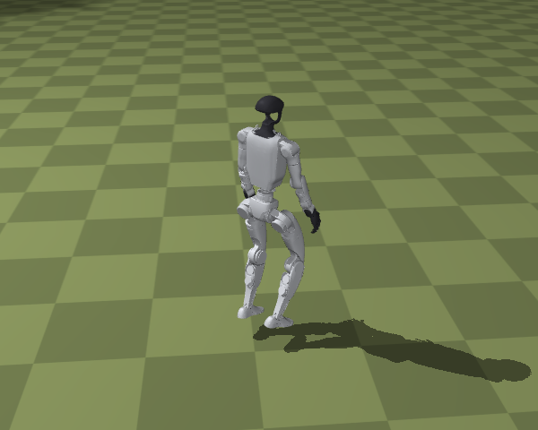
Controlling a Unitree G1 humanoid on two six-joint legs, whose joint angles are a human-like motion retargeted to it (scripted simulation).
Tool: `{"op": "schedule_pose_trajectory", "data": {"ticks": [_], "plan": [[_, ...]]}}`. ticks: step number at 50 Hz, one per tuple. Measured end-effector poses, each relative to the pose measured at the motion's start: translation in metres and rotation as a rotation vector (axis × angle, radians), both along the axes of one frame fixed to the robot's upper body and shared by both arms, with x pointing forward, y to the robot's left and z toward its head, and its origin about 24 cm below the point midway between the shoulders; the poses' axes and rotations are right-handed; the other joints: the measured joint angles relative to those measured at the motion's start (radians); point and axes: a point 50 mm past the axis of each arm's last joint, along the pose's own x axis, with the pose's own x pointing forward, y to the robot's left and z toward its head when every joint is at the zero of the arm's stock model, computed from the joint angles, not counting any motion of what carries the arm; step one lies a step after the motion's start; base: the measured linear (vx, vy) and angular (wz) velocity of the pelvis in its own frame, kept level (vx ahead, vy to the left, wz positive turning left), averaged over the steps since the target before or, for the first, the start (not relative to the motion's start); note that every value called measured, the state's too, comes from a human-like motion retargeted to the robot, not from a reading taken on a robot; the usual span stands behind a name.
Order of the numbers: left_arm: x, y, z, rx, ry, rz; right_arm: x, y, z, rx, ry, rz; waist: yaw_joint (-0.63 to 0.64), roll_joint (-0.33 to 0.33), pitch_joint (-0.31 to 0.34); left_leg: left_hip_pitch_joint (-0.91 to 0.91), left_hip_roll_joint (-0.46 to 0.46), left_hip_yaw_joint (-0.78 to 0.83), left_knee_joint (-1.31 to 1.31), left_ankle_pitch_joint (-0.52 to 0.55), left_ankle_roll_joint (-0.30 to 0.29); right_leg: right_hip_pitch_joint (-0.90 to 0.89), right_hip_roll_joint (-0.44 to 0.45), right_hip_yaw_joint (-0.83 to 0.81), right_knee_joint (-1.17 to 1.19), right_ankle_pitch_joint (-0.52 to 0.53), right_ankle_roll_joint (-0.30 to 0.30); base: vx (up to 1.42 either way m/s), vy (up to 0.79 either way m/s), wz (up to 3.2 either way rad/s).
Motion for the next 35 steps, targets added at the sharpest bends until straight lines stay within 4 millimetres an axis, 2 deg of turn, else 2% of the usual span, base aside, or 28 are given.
{"op": "schedule_pose_trajectory", "data": {"ticks": [2,3,5,9,13,18,22,28,35], "plan": [[0.007,0.004,0.002,0.008,-0.018,-0.026,0.004,-0.004,0.002,-0.013,-0.009,0.005,-0.005,0.011,-0.015,0.017,0.0,0.0,-0.067,0.021,0.006,0.007,0.006,0.007,-0.063,0.023,0.001,-0.01,0.01,-0.5],[0.009,0.005,0.003,0.01,-0.028,-0.042,0.002,-0.007,0.002,-0.021,-0.005,0.005,-0.01,0.007,-0.017,0.013,-0.006,0.004,-0.061,-0.011,0.02,0.005,0.001,0.016,-0.063,0.011,0.002,-0.03,0.01,-0.41],[0.018,0.007,0.006,0.017,-0.059,-0.07,0.002,-0.009,0.002,-0.026,-0.001,0.006,-0.013,0.004,-0.029,0.016,-0.013,0.005,-0.07,-0.078,0.045,0.01,0.001,0.028,-0.086,-0.044,-0.004,-0.02,0.0,-0.41],[0.042,0.008,0.013,0.035,-0.122,-0.117,-0.002,-0.004,-0.001,-0.014,0.035,0.006,-0.01,0.001,-0.031,0.045,-0.004,0.014,-0.101,-0.264,0.101,0.054,0.022,0.021,-0.147,-0.238,-0.041,0.01,-0.02,-0.35],[0.051,0.001,0.015,0.014,-0.134,-0.141,-0.014,0.007,-0.007,0.028,0.09,0.006,-0.014,0.008,-0.003,0.081,0.021,0.021,-0.118,-0.307,0.096,0.106,0.051,0.015,-0.207,-0.264,-0.05,0.01,-0.03,-0.23],[0.043,-0.008,0.011,-0.025,-0.1,-0.175,-0.027,0.01,-0.012,0.065,0.136,0.001,-0.02,0.025,0.015,0.122,0.048,0.023,-0.151,-0.298,0.091,0.163,0.083,0.014,-0.288,-0.227,-0.044,0.0,-0.02,-0.25],[0.029,-0.009,0.007,-0.035,-0.052,-0.202,-0.03,0.007,-0.012,0.066,0.137,-0.01,-0.027,0.037,0.025,0.154,0.061,0.027,-0.184,-0.291,0.093,0.198,0.102,0.02,-0.342,-0.202,-0.036,0.01,0.01,-0.25],[0.012,-0.007,0.002,-0.026,0.009,-0.209,-0.024,0.001,-0.009,0.039,0.108,-0.017,-0.04,0.051,0.043,0.193,0.068,0.038,-0.226,-0.282,0.094,0.236,0.115,0.032,-0.401,-0.175,-0.021,0.01,0.04,-0.22],[0.013,-0.005,0.002,-0.004,0.0,-0.177,-0.014,-0.006,-0.004,-0.001,0.061,0.002,-0.053,0.059,0.065,0.23,0.059,0.048,-0.285,-0.255,0.097,0.254,0.113,0.049,-0.434,-0.149,-0.002,-0.01,0.06,-0.16]]}}
